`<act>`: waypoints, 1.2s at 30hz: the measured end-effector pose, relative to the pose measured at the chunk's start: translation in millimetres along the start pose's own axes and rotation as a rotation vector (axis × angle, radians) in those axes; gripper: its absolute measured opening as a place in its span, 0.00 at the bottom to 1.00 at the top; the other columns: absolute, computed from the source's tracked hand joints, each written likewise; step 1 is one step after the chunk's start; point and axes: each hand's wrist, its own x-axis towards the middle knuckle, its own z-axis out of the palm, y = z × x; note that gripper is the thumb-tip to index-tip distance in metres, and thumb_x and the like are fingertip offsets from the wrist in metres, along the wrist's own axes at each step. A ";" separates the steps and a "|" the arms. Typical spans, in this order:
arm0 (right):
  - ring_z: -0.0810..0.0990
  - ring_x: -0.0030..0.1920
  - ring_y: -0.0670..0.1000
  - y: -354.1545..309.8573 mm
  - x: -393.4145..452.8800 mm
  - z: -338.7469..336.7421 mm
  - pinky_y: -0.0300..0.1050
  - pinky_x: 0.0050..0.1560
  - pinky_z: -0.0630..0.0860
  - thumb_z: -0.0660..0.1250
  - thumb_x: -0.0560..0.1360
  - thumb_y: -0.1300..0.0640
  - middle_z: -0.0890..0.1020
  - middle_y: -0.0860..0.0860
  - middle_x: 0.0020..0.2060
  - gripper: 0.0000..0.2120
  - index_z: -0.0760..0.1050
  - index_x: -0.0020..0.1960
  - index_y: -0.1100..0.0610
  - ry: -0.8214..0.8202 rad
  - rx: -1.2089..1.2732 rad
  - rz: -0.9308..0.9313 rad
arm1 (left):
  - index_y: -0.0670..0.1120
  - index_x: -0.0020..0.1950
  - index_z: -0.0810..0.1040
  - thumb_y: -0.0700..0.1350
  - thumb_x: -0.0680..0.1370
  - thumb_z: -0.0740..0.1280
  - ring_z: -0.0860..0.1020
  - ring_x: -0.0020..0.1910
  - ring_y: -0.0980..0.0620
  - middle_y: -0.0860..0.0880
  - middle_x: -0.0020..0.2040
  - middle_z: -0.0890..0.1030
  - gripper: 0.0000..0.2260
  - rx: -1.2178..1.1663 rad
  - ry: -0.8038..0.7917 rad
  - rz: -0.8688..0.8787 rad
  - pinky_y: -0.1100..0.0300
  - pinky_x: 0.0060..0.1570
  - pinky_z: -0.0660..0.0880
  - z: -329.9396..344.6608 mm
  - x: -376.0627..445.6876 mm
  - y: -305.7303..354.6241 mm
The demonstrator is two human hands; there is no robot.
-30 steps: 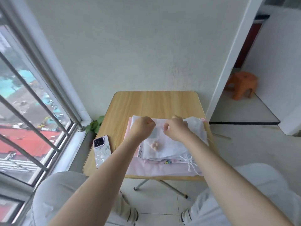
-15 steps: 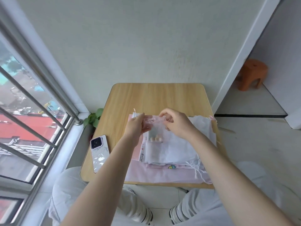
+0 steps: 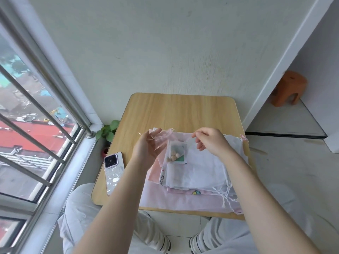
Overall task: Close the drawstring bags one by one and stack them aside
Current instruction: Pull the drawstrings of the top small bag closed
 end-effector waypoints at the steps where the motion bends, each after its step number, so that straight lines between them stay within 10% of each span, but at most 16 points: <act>1: 0.80 0.39 0.48 -0.6 0.2 2.8 0.44 0.42 0.79 0.59 0.79 0.62 0.80 0.53 0.45 0.10 0.79 0.50 0.54 -0.008 0.011 0.008 | 0.39 0.54 0.79 0.48 0.85 0.53 0.83 0.50 0.46 0.41 0.57 0.81 0.18 -0.002 -0.012 -0.013 0.57 0.41 0.80 0.5 -1.1 -1.9; 6: 0.78 0.51 0.46 -5.8 -2.7 19.6 0.44 0.49 0.78 0.62 0.76 0.61 0.74 0.43 0.59 0.22 0.71 0.68 0.46 -0.167 -0.037 -0.049 | 0.37 0.52 0.80 0.48 0.85 0.54 0.83 0.39 0.48 0.41 0.44 0.83 0.19 0.075 -0.062 -0.013 0.55 0.46 0.81 6.8 -4.4 -10.0; 11: 0.79 0.32 0.48 0.4 -1.4 25.6 0.40 0.35 0.75 0.65 0.78 0.64 0.81 0.52 0.34 0.06 0.80 0.50 0.57 -0.097 0.004 -0.098 | 0.38 0.52 0.80 0.47 0.85 0.53 0.82 0.40 0.48 0.42 0.43 0.83 0.19 0.135 -0.076 0.044 0.53 0.53 0.79 13.3 -7.1 -9.0; 16: 0.75 0.30 0.49 13.1 -8.9 5.9 0.41 0.34 0.73 0.66 0.79 0.56 0.77 0.51 0.29 0.10 0.81 0.44 0.60 -0.067 0.083 -0.088 | 0.41 0.50 0.81 0.48 0.85 0.54 0.82 0.47 0.48 0.43 0.48 0.84 0.18 -0.011 -0.115 0.045 0.54 0.44 0.81 11.6 -12.1 -8.7; 24: 0.82 0.48 0.53 18.3 -12.4 1.2 0.49 0.58 0.76 0.61 0.81 0.56 0.82 0.55 0.39 0.17 0.67 0.35 0.57 0.037 1.361 0.162 | 0.36 0.41 0.84 0.46 0.84 0.56 0.81 0.54 0.41 0.39 0.52 0.84 0.23 -0.565 -0.077 -0.078 0.54 0.43 0.83 15.2 -21.7 -16.1; 28: 0.80 0.35 0.50 18.8 -12.3 4.4 0.52 0.53 0.78 0.58 0.82 0.54 0.76 0.51 0.31 0.16 0.69 0.36 0.57 -0.001 1.701 0.072 | 0.39 0.44 0.79 0.47 0.85 0.53 0.79 0.33 0.48 0.46 0.36 0.79 0.19 -0.744 -0.034 -0.100 0.62 0.27 0.76 11.0 -22.5 -12.1; 31: 0.63 0.24 0.46 14.4 -8.7 3.8 0.38 0.26 0.66 0.56 0.83 0.53 0.66 0.48 0.25 0.18 0.65 0.35 0.55 -0.015 1.342 0.156 | 0.45 0.35 0.68 0.50 0.84 0.52 0.59 0.21 0.54 0.52 0.25 0.60 0.19 -0.467 0.011 -0.085 0.65 0.19 0.57 12.5 -20.2 -3.7; 36: 0.61 0.26 0.47 -5.5 -10.3 17.9 0.38 0.25 0.59 0.62 0.79 0.54 0.66 0.44 0.24 0.13 0.67 0.37 0.55 0.060 0.258 0.014 | 0.46 0.32 0.66 0.51 0.84 0.54 0.54 0.22 0.54 0.53 0.23 0.58 0.21 0.329 0.033 0.079 0.64 0.22 0.51 32.8 -22.4 6.1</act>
